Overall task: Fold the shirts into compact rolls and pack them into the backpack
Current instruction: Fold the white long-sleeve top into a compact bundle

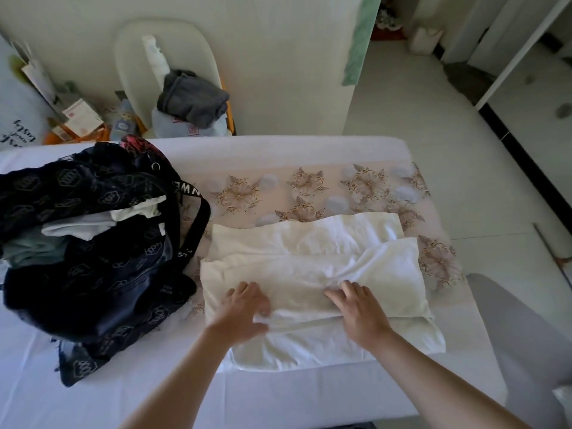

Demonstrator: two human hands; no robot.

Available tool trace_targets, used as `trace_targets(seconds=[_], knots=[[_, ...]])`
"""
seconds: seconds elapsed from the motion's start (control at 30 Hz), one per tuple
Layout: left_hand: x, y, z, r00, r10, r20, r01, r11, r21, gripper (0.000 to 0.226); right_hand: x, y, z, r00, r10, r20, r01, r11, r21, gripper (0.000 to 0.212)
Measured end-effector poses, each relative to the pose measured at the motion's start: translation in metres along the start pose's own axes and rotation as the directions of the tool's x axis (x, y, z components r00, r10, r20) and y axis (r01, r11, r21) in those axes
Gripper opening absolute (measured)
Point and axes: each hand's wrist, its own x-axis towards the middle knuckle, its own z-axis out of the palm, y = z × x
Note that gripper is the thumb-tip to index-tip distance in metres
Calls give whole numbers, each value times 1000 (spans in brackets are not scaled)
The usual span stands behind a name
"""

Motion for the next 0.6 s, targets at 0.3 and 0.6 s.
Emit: trace_targets(seconds=[0.3, 0.6], knots=[[-27, 3, -2, 996, -94, 8, 94, 980, -175, 10, -4, -10, -16, 994, 31, 101, -32, 999, 16, 46], [-74, 1, 21, 815, -497, -297, 403, 855, -326, 31, 50, -111, -15, 938, -139, 317, 141, 990, 16, 54]])
